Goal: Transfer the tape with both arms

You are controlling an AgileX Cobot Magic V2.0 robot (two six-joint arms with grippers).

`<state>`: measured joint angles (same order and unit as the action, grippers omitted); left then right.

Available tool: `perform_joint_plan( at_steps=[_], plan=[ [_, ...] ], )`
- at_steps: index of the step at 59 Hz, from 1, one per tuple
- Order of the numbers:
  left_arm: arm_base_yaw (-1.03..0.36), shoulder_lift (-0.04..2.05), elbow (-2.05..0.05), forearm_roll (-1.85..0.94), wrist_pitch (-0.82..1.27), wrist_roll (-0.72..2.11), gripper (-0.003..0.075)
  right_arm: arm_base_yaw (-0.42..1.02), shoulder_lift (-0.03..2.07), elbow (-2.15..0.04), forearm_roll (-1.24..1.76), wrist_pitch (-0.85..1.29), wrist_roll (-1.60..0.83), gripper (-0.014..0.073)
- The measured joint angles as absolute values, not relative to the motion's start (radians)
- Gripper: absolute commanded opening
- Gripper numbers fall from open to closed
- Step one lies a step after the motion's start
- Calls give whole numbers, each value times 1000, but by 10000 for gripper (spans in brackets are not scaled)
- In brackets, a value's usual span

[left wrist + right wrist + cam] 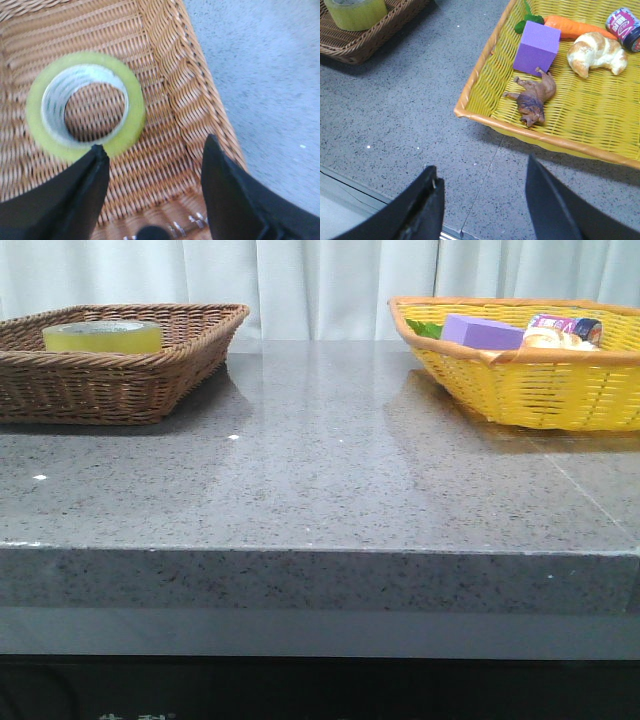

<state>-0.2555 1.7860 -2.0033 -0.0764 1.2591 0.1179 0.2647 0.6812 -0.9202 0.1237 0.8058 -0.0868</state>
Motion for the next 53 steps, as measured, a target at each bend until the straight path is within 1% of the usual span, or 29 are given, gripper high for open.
perform_joint_plan(
  at_steps=[11,22,29,36,46,53],
  plan=[
    [-262,1593,-1835,-128,1259,60,407,265,681,-920,124,806,-87,402],
    [-335,1354,-1573,-144,1249,52,407,265,681,-920,124,804,-87,402],
    [-384,1193,-1378,-150,1193,52,407,265,681,-920,124,804,-87,402],
    [-401,1058,-1231,-143,1133,50,407,260,681,-920,115,813,-73,402],
    [-401,888,-1061,-75,1039,50,407,219,681,-920,75,830,-11,402],
    [-401,800,-982,-40,991,50,407,193,681,-920,67,845,5,402]
  ],
)
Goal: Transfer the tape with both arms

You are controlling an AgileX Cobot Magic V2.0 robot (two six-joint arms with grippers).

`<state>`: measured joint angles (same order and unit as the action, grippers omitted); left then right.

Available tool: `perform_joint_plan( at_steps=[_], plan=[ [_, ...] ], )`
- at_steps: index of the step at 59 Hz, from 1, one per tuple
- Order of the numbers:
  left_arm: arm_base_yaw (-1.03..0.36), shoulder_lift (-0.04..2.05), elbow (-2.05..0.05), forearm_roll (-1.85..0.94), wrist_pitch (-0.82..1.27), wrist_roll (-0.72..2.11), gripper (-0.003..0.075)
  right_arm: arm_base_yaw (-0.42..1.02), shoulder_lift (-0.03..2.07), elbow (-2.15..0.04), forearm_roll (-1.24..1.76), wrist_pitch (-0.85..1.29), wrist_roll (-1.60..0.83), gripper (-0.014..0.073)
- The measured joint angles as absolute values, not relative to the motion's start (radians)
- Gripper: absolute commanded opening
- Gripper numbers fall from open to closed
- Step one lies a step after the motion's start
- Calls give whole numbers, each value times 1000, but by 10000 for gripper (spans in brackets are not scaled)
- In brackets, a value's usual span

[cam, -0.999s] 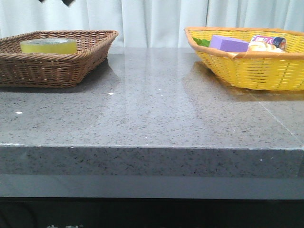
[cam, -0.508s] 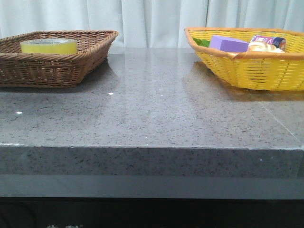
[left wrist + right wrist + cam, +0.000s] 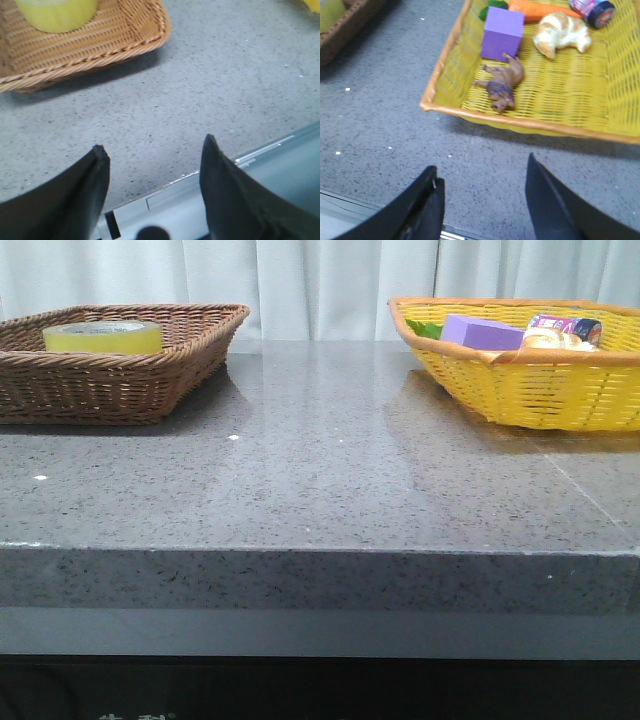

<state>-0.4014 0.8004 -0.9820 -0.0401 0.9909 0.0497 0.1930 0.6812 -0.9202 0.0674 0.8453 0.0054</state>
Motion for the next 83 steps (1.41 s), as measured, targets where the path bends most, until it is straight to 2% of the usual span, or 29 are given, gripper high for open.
perform_joint_plan(
  at_steps=[10,15,20,26,33,36,68,83],
  plan=[
    [-404,701,-907,-32,943,50,405,186,681,-920,78,887,9,402],
    [-404,689,-894,-32,939,50,360,186,681,-920,82,894,10,385],
    [-404,689,-887,-32,932,49,273,186,681,-920,83,894,10,291],
    [-404,689,-884,-32,925,49,122,186,681,-920,83,894,10,119],
    [-404,689,-883,-32,896,49,-19,186,681,-920,83,895,10,-29],
    [-404,689,-883,-32,888,49,-20,186,681,-920,84,895,10,-74],
    [-406,687,-880,-35,879,49,-20,186,681,-920,89,895,12,-68],
    [-334,547,-703,-43,744,49,-20,186,681,-920,91,895,12,-68]
  ],
)
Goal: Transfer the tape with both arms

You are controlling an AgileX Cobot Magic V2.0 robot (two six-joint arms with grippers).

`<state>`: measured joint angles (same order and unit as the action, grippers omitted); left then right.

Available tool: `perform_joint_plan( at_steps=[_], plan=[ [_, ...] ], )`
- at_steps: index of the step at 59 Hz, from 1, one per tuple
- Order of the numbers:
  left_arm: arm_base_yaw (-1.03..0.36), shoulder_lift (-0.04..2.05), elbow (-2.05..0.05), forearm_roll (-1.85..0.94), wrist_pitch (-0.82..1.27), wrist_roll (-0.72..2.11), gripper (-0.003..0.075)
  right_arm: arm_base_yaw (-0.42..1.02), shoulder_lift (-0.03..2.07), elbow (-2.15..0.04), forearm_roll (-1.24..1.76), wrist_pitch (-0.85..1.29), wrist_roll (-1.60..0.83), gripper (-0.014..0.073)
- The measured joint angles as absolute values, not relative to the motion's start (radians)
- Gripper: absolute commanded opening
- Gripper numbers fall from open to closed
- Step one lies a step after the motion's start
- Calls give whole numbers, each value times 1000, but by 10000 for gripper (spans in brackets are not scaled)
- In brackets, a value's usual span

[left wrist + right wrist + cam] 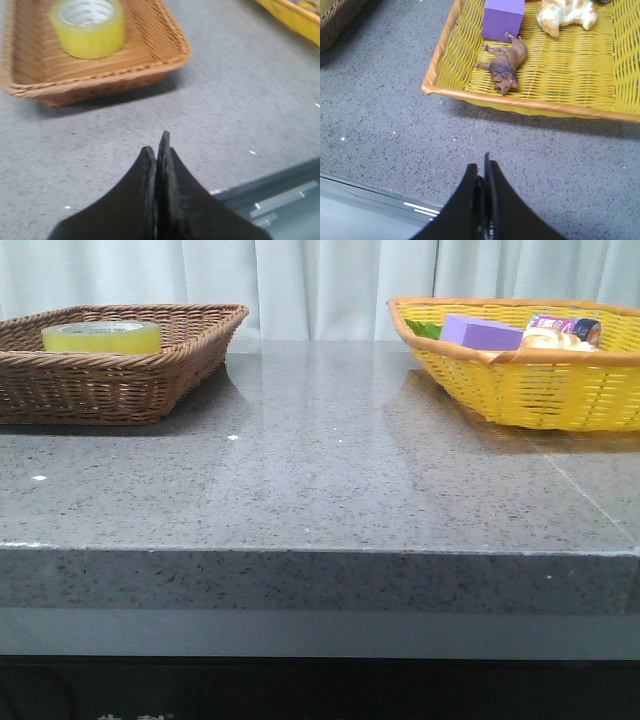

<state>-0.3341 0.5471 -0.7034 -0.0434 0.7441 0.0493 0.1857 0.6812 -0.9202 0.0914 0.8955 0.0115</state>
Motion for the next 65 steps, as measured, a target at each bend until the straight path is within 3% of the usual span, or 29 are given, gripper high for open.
perform_joint_plan(
  at_steps=[18,31,54,65],
  plan=[
    [-180,202,-275,-58,308,49,-20,186,681,-920,91,895,12,-68],
    [-143,54,-59,-93,168,49,-20,186,681,-920,91,897,12,-68],
    [-133,-6,8,-103,83,42,-20,186,681,-920,92,897,12,-68],
    [-109,-6,8,-37,77,-87,-20,186,681,-920,94,897,12,-68]
  ],
)
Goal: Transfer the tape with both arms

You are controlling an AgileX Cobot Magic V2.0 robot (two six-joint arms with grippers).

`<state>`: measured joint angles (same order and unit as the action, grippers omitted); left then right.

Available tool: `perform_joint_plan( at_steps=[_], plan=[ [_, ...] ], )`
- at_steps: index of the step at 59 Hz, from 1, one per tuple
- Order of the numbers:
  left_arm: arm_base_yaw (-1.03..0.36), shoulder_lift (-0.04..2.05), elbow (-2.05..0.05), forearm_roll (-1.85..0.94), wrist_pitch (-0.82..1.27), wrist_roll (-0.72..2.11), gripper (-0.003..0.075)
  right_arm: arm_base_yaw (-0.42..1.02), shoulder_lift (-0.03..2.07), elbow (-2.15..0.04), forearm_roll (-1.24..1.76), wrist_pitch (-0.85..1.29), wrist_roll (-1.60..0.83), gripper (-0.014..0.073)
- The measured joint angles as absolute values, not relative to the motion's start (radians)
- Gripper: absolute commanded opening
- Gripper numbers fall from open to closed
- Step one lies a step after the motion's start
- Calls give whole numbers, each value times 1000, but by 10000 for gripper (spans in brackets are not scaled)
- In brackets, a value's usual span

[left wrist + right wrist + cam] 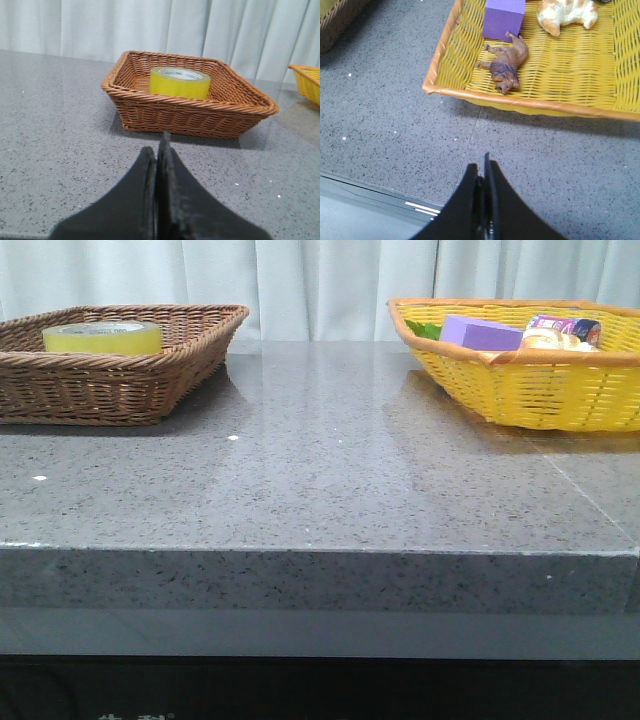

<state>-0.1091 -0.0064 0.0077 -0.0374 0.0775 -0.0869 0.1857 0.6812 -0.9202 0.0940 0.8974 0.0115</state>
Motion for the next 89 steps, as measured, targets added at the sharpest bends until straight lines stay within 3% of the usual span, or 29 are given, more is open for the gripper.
perform_joint_plan(
  at_steps=[89],
  plan=[
    [-79,-6,8,0,83,-87,-20,186,681,-920,95,897,12,-68]
  ],
)
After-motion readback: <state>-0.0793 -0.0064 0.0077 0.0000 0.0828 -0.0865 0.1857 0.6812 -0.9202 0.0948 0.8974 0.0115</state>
